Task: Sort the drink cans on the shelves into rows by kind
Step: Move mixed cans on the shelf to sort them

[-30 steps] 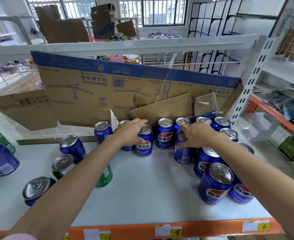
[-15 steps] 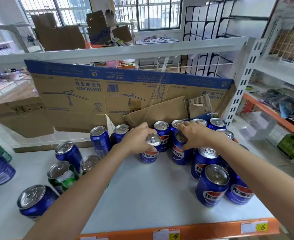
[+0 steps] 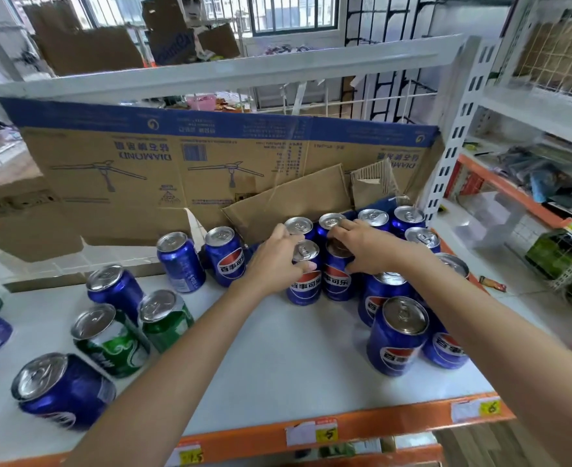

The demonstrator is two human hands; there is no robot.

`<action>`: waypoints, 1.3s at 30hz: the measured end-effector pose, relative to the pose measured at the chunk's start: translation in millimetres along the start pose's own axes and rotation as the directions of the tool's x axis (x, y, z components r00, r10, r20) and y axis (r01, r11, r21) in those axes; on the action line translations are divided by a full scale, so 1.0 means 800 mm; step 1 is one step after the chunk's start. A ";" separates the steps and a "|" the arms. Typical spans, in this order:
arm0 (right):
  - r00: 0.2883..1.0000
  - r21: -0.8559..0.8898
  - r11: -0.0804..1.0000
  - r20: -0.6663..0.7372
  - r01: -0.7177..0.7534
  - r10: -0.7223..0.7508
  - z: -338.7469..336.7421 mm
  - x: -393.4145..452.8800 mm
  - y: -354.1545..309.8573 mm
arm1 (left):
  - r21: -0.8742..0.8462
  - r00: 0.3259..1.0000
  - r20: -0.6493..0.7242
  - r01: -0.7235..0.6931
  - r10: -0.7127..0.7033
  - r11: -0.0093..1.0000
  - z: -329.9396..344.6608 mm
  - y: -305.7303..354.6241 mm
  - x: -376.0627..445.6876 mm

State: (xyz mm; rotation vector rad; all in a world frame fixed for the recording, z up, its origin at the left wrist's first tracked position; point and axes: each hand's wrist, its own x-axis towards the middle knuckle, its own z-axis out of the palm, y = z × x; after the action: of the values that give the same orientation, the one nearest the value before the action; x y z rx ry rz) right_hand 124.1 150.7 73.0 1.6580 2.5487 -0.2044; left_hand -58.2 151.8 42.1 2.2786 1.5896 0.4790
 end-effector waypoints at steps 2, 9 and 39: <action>1.000 -0.005 1.000 0.005 -0.007 0.007 0.001 -0.001 -0.002 | -0.018 1.000 -0.017 0.009 -0.009 1.000 0.000 0.000 -0.001; 1.000 -0.038 0.999 0.002 -0.026 0.026 -0.010 0.006 -0.018 | 0.005 1.000 0.001 -0.017 0.017 1.000 -0.011 -0.007 -0.005; 0.988 -0.130 0.980 -0.009 0.153 -0.155 -0.011 0.094 -0.208 | 0.090 0.994 -0.074 0.084 -0.078 0.992 -0.113 -0.160 -0.040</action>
State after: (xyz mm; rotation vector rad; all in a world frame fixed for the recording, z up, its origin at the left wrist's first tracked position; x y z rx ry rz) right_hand -58.4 153.4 80.1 1.4261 2.6433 -0.0332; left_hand -216.1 170.0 63.1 2.2769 1.7662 0.4783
